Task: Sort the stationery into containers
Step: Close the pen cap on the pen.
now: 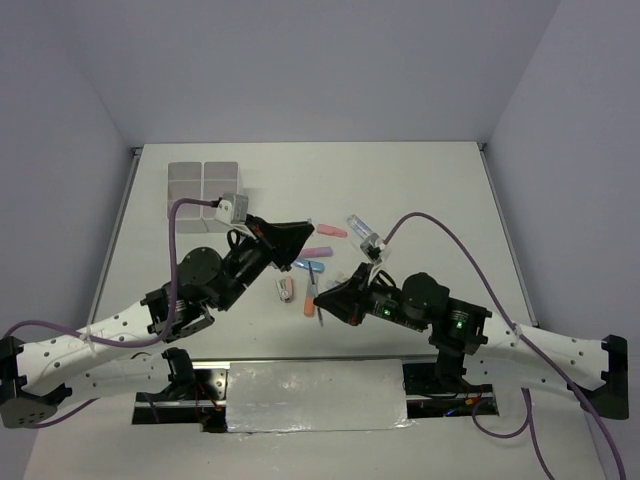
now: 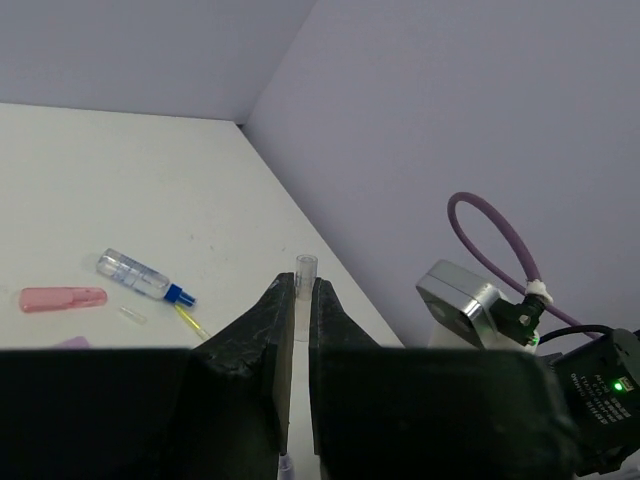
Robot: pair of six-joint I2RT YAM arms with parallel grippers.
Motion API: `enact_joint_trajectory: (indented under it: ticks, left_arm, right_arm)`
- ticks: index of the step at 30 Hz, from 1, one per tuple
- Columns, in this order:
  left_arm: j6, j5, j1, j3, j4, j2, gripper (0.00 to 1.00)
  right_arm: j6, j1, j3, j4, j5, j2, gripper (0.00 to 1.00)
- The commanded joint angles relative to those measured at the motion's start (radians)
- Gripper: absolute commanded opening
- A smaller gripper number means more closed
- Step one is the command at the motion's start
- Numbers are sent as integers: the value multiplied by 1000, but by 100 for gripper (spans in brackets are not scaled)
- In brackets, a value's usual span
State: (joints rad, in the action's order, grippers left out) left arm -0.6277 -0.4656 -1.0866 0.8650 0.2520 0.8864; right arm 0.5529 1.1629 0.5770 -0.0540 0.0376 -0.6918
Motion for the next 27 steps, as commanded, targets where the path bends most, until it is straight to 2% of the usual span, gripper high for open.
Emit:
enact_joint_trajectory:
  ticks: [1,12,27]
  left_arm:
    - [52,53,4,16,112,-12,0]
    - [30,53,4,-35,131,-35,0]
    - [29,58,4,-24,112,-9,0]
  right_arm:
    - [-51,35,86,-75,97,-26,0]
    - [-87,38,118,-24,163,-37,0]
    - [-96,40,133,-24,191,-48,0]
